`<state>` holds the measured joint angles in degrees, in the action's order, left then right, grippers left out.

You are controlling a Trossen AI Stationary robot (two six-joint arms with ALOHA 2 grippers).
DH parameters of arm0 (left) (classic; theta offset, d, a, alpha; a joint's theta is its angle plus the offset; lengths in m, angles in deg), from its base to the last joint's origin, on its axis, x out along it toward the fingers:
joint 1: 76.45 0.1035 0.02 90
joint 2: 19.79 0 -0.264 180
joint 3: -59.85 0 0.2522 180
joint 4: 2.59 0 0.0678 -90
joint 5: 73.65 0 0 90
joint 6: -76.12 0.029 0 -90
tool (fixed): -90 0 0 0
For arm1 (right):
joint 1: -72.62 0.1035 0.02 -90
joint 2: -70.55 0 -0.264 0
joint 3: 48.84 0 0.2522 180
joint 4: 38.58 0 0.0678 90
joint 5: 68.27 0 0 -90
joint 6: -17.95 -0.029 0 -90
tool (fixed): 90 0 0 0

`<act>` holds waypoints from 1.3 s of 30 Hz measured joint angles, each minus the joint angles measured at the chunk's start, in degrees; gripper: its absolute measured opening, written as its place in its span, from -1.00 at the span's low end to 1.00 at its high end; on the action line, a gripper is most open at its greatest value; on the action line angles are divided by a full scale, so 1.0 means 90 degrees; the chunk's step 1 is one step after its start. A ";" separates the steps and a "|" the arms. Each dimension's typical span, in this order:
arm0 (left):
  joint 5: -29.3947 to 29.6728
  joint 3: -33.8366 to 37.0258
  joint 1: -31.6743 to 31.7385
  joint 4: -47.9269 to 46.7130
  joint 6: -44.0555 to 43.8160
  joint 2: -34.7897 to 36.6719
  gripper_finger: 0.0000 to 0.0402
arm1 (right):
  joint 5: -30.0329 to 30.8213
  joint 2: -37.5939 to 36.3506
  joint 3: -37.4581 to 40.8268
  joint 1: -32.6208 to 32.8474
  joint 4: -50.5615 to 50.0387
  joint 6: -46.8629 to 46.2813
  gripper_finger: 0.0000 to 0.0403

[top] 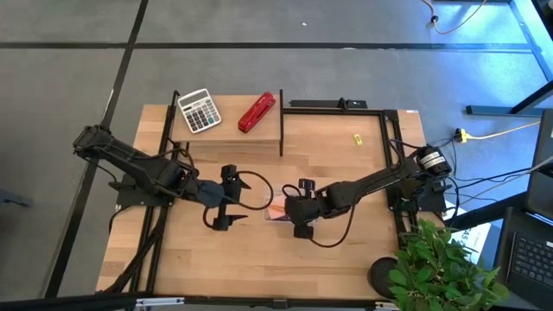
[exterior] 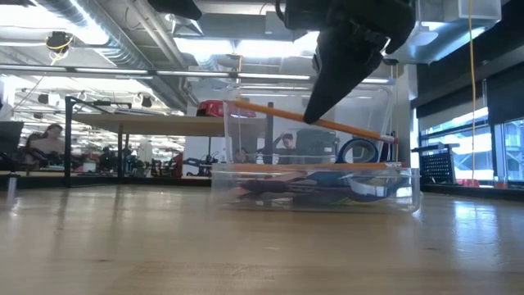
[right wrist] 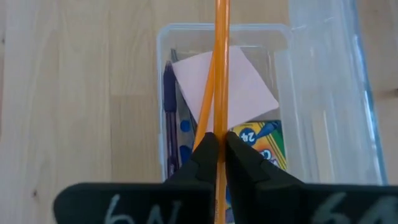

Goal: Pack school essentials
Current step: Put the orange pencil into the transparent supply box

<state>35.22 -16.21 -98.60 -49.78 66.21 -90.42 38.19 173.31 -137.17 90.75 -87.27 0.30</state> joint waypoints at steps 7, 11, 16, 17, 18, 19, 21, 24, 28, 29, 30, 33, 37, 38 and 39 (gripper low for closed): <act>0.0000 0.0000 0.0000 -0.0001 0.0000 0.0000 0.96 | -0.0081 0.0026 0.0000 0.0000 -0.0004 0.0019 -0.92; 0.0000 0.0000 0.0000 -0.0002 0.0000 0.0000 0.96 | -0.0129 0.0202 0.0002 0.0002 0.0024 0.0169 -0.92; 0.0000 0.0000 0.0000 -0.0003 0.0000 -0.0002 0.96 | -0.0119 0.0265 0.0002 -0.0005 0.0005 0.0181 -0.92; 0.0000 0.0000 0.0000 -0.0004 -0.0001 -0.0002 0.96 | -0.0118 0.0265 0.0002 -0.0003 0.0007 0.0183 -0.92; 0.0002 0.0000 0.0000 0.0003 -0.0002 -0.0002 0.96 | -0.0119 0.0265 0.0002 -0.0002 0.0016 0.0187 -0.92; 0.0002 0.0000 0.0000 0.0002 -0.0002 -0.0002 0.96 | -0.0120 0.0265 0.0002 -0.0002 0.0016 0.0202 -0.92; 0.0002 0.0000 0.0000 0.0002 -0.0002 -0.0002 0.96 | -0.0103 0.0265 0.0002 -0.0002 0.0011 0.0213 -0.92; 0.0005 0.0000 0.0000 0.0002 -0.0002 -0.0002 0.96 | 0.0085 0.0265 0.0002 0.0000 0.0014 0.0201 -0.90; 0.0007 0.0000 0.0000 0.0002 -0.0005 -0.0002 0.96 | 0.0187 0.0265 0.0002 -0.0002 0.0014 0.0208 -0.84; 0.0007 0.0000 0.0000 0.0002 -0.0005 -0.0002 0.96 | 0.0205 0.0265 0.0002 -0.0002 0.0012 0.0217 -0.83; 0.0007 0.0000 0.0000 0.0005 -0.0005 -0.0002 0.96 | 0.0207 0.0265 0.0002 -0.0002 0.0013 0.0295 -0.83; 0.0007 0.0000 0.0000 0.0004 -0.0003 -0.0002 0.96 | 0.0213 0.0267 0.0002 -0.0002 0.0014 0.0502 -0.86; 0.0008 0.0000 0.0000 0.0005 -0.0005 -0.0002 0.96 | 0.0215 0.0313 0.0002 -0.0002 0.0012 0.0683 -0.89; 0.0010 0.0000 0.0000 0.0005 -0.0005 -0.0002 0.96 | 0.0220 0.0332 0.0000 -0.0002 0.0044 0.0694 -0.89; 0.0010 0.0000 0.0000 0.0005 -0.0005 -0.0002 0.96 | 0.0218 0.0344 0.0000 -0.0002 0.0055 0.0696 -0.89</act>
<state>35.31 -16.21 -98.60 -49.74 66.17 -90.44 40.15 176.41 -137.17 90.73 -86.78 6.57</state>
